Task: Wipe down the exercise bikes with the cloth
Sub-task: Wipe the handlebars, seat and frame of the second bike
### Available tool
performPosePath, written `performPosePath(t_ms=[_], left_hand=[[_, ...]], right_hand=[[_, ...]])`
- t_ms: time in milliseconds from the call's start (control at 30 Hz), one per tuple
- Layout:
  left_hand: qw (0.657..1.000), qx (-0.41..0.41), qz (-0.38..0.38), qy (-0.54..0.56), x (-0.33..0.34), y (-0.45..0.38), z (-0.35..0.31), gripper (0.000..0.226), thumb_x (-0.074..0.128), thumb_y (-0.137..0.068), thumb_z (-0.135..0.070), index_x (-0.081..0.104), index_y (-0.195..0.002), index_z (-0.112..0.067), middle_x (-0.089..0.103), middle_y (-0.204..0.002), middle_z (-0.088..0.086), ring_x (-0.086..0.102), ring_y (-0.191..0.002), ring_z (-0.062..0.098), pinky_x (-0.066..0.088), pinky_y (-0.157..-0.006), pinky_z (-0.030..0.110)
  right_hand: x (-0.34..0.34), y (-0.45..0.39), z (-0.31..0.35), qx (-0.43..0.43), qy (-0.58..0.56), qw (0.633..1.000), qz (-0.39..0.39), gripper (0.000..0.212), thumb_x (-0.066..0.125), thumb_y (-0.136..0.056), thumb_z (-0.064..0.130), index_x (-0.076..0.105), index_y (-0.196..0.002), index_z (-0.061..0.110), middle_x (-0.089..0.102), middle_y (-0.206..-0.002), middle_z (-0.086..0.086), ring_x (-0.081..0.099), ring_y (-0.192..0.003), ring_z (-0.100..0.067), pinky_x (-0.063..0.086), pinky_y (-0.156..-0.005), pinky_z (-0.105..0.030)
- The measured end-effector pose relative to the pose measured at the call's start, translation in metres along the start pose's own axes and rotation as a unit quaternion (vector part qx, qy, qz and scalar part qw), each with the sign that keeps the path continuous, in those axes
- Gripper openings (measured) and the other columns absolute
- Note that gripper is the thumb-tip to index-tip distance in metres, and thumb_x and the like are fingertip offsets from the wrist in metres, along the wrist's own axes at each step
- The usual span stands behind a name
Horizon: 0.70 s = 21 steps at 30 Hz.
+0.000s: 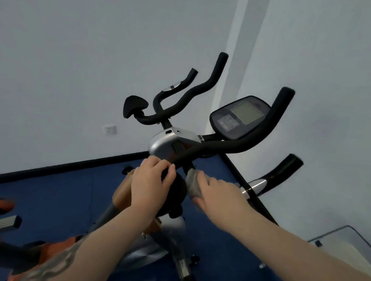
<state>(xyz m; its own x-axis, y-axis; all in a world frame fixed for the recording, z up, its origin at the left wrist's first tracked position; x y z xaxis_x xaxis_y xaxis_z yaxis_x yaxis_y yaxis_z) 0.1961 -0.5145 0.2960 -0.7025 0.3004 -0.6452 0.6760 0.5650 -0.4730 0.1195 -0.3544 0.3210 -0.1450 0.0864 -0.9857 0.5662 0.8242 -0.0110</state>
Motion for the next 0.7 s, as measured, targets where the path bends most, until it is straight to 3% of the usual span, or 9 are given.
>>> performPosePath(t_ms=[100,200,300,367,467,533,633,700], left_hand=[[0.996,0.083,0.023,-0.037,0.0,-0.005,-0.001,0.013,0.061,-0.091,-0.021,0.068,-0.08,-0.017,0.056,-0.082,-0.005,0.05,-0.082,0.017,0.032,-0.078,0.032],[0.986,0.152,0.037,-0.05,0.004,-0.013,-0.012,0.019,0.065,-0.088,-0.024,0.064,-0.07,-0.022,0.053,-0.071,-0.012,0.05,-0.072,0.014,0.035,-0.074,0.031],[0.98,0.185,0.068,-0.04,0.012,-0.023,-0.032,0.024,0.065,-0.088,-0.026,0.06,-0.065,-0.023,0.046,-0.064,-0.013,0.05,-0.063,0.014,0.04,-0.067,0.033],[0.974,0.205,0.09,-0.029,0.016,-0.026,-0.037,0.026,0.066,-0.089,-0.026,0.059,-0.064,-0.022,0.047,-0.062,-0.011,0.051,-0.061,0.014,0.039,-0.063,0.033],[0.97,0.225,0.086,0.008,0.015,-0.027,-0.029,0.029,0.063,-0.09,-0.026,0.058,-0.062,-0.021,0.049,-0.06,-0.01,0.05,-0.056,0.01,0.038,-0.056,0.03],[0.968,0.233,0.069,0.055,0.011,-0.025,-0.024,0.032,0.054,-0.092,-0.031,0.06,-0.062,-0.02,0.051,-0.06,-0.01,0.05,-0.054,0.009,0.039,-0.053,0.03],[0.965,0.24,0.052,0.095,0.01,-0.024,-0.023,0.036,0.046,-0.091,-0.034,0.061,-0.062,-0.018,0.052,-0.061,-0.01,0.05,-0.053,0.01,0.04,-0.051,0.033],[0.963,0.251,0.044,0.091,0.012,-0.024,-0.023,0.036,0.047,-0.091,-0.033,0.061,-0.062,-0.018,0.052,-0.06,-0.01,0.049,-0.053,0.011,0.041,-0.05,0.034]], right_hand=[[-0.015,0.025,-0.026,-0.055,0.027,0.998,-0.025,0.056,0.038,-0.095,0.059,0.05,-0.131,0.017,0.059,-0.12,-0.004,0.057,-0.104,-0.025,0.04,-0.09,-0.037],[-0.023,0.047,-0.059,0.035,0.039,0.991,-0.12,0.056,0.031,-0.092,0.065,0.066,-0.104,0.023,0.063,-0.101,0.003,0.057,-0.1,-0.022,0.032,-0.108,-0.044],[-0.005,0.05,-0.031,0.127,0.011,0.978,-0.165,0.055,0.027,-0.098,0.058,0.07,-0.1,0.023,0.064,-0.106,0.004,0.055,-0.113,-0.023,0.018,-0.117,-0.05],[0.01,0.048,-0.018,0.1,0.028,0.971,-0.214,0.044,0.039,-0.098,0.051,0.072,-0.094,0.021,0.066,-0.102,0.004,0.058,-0.11,-0.022,0.023,-0.116,-0.048],[-0.001,0.047,-0.053,0.052,0.049,0.965,-0.253,0.035,0.05,-0.095,0.045,0.071,-0.087,0.018,0.066,-0.091,0.001,0.062,-0.096,-0.023,0.032,-0.112,-0.047],[-0.013,0.046,-0.079,0.1,0.049,0.951,-0.287,0.031,0.05,-0.095,0.037,0.071,-0.086,0.016,0.066,-0.09,0.001,0.062,-0.096,-0.023,0.026,-0.116,-0.043],[-0.004,0.041,-0.066,0.192,0.003,0.92,-0.342,0.028,0.05,-0.094,0.031,0.072,-0.089,0.016,0.067,-0.097,0.002,0.059,-0.11,-0.021,0.018,-0.119,-0.042],[0.011,0.042,-0.051,0.19,-0.037,0.915,-0.353,0.027,0.05,-0.094,0.032,0.072,-0.093,0.016,0.065,-0.103,0.001,0.055,-0.114,-0.021,0.016,-0.12,-0.042]])
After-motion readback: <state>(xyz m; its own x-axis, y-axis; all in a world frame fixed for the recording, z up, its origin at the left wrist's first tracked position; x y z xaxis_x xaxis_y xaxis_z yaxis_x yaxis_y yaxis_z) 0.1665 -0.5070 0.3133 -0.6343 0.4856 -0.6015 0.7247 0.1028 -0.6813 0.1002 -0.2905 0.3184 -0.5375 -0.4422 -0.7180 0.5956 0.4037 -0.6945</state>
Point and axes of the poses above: each hand's wrist, its own y-axis away from the middle knuckle, its own x-axis out of the palm, z = x × y, the point moved 1 cm from there along -y, towards the middle knuckle
